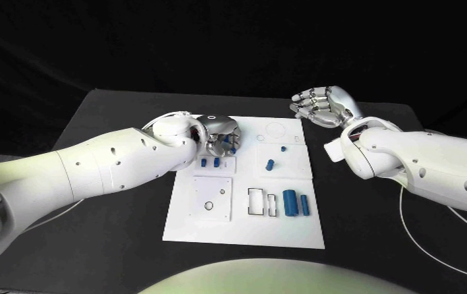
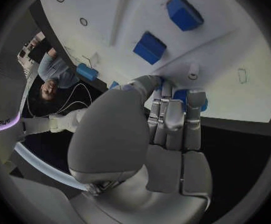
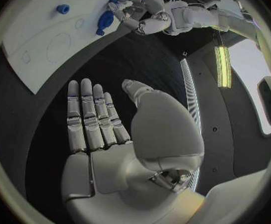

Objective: Assemble the parts on the task board

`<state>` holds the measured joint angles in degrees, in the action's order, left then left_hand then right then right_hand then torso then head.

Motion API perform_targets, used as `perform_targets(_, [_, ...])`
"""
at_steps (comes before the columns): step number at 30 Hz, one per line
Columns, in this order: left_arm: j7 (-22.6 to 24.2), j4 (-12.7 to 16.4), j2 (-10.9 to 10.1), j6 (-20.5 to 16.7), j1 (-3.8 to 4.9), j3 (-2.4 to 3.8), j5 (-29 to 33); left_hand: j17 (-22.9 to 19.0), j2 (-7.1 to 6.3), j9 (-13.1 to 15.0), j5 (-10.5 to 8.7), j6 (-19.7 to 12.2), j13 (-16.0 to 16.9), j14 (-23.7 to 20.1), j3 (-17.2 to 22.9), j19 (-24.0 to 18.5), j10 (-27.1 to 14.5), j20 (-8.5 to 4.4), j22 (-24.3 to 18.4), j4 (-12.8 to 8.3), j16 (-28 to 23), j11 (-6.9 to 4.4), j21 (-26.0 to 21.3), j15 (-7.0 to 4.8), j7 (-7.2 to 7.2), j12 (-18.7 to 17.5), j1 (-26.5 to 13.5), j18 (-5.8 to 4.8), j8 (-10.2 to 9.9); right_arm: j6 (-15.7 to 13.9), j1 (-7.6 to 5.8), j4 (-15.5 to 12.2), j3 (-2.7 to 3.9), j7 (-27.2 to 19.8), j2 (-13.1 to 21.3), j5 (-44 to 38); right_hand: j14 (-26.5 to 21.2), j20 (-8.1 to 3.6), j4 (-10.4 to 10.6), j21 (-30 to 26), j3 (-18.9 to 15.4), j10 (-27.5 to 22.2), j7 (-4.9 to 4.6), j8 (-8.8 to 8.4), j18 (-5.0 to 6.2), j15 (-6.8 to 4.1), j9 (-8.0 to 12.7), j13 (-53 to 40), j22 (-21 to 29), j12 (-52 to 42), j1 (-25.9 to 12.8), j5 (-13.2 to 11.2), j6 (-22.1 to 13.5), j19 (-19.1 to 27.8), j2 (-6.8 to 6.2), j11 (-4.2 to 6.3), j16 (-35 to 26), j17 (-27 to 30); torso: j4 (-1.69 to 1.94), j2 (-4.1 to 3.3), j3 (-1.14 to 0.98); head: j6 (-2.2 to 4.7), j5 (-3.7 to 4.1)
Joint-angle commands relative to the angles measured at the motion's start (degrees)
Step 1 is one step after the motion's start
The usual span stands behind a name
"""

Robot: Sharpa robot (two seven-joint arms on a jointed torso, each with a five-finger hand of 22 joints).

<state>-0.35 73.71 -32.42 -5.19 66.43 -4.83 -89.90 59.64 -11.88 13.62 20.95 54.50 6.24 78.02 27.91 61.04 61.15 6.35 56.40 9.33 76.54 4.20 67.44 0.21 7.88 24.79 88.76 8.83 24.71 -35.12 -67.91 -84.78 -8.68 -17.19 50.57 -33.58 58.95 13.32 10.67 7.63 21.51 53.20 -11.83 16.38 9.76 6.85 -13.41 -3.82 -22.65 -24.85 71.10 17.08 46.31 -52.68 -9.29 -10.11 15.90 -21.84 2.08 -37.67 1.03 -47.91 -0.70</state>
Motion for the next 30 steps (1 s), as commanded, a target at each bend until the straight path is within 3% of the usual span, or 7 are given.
perform_targets(1, [1.0,0.0,0.1,-0.6,-0.13,-0.09,0.8,-0.2,0.16,0.1,-0.11,0.5,-0.2,0.5,0.6,0.6,0.7,-0.04,0.4,-0.4,0.5,-0.01,0.5,0.03,0.02,-0.9,-0.4,-0.48,-0.6,0.9,0.02,-0.1,0.01,-0.1,0.0,-0.5,0.1,0.42,-0.2,-0.4,0.0,-0.5,-2.06,-0.16,0.64,0.44,0.0,0.1,0.1,0.0,0.1,0.4,-0.1,-0.1,0.3,-0.01,-0.2,0.0,0.02,0.01,-0.01,0.02,0.01])
perform_targets(7, [1.2,0.7,-0.5,-1.6,-0.18,-0.03,1.5,-0.5,-0.19,0.1,-0.17,0.7,-0.5,0.6,0.8,0.5,1.3,0.05,0.6,-0.8,0.6,0.22,0.7,0.23,0.22,-2.4,-1.3,-0.49,-1.3,0.9,0.02,0.0,0.01,-0.1,0.0,-0.5,0.1,0.42,-0.2,-0.4,0.0,-0.5,-2.06,-0.16,0.64,0.44,0.0,0.1,0.1,0.0,0.1,0.4,-0.1,-0.1,0.3,-0.01,-0.2,0.0,0.01,0.04,0.02,0.29,-0.09])
perform_targets(12, [1.4,2.2,-1.8,-2.5,-0.19,0.44,2.4,-0.7,-0.42,0.1,-0.2,0.9,-0.6,0.6,0.7,0.5,1.6,0.12,0.7,-0.7,0.7,0.32,0.7,0.34,0.26,-3.0,-2.1,-0.5,-1.5,0.9,0.03,0.1,0.01,-0.1,-0.1,-0.5,0.1,0.42,-0.2,-0.4,0.0,-0.5,-2.06,-0.16,0.64,0.44,0.0,0.1,0.1,0.0,0.1,0.4,-0.1,-0.1,0.3,-0.01,-0.2,0.0,0.09,0.13,0.02,0.43,-0.17])
perform_targets(20, [1.2,6.0,-5.6,-3.5,-0.1,2.15,4.6,-0.7,-0.79,0.2,-0.23,1.3,-0.7,0.7,0.1,0.7,2.2,0.23,0.8,-0.2,1.0,0.3,0.8,0.39,0.17,-4.0,-3.5,-0.55,-1.9,0.9,0.07,0.3,0.01,-0.1,0.0,-0.5,0.1,0.42,-0.2,-0.4,0.0,-0.5,-2.06,-0.16,0.64,0.44,0.0,0.1,0.1,0.0,0.1,0.4,-0.1,-0.1,0.3,-0.01,-0.2,0.0,0.53,0.29,0.06,0.63,0.1])
perform_targets(25, [0.7,7.3,-7.7,-3.2,-0.05,2.6,5.3,-0.8,-0.83,0.3,-0.23,1.4,-0.7,0.7,0.1,0.7,2.3,0.23,0.8,-0.2,1.0,0.28,0.8,0.38,0.14,-4.1,-3.6,-0.55,-1.9,1.0,0.12,0.4,0.0,-0.1,0.0,-0.5,0.1,0.42,-0.2,-0.4,0.0,-0.5,-2.06,-0.16,0.64,0.44,0.0,0.1,0.1,0.0,0.1,0.4,-0.1,-0.1,0.3,-0.01,-0.2,0.0,0.77,0.45,0.09,0.53,0.11])
perform_targets(30, [0.3,7.2,-9.0,-2.3,-0.12,2.74,5.7,-1.1,-0.96,0.3,-0.23,1.4,-0.7,0.6,0.0,0.6,2.4,0.22,0.7,-0.2,0.9,0.26,0.7,0.37,0.1,-4.2,-3.7,-0.51,-1.9,1.0,0.24,0.4,0.0,-0.1,0.1,-0.5,0.1,0.42,-0.2,-0.4,0.0,-0.5,-2.06,-0.16,0.64,0.44,0.0,0.1,0.1,0.0,0.1,0.4,-0.1,-0.1,0.3,-0.01,-0.2,0.0,0.79,0.42,0.17,0.5,0.05])
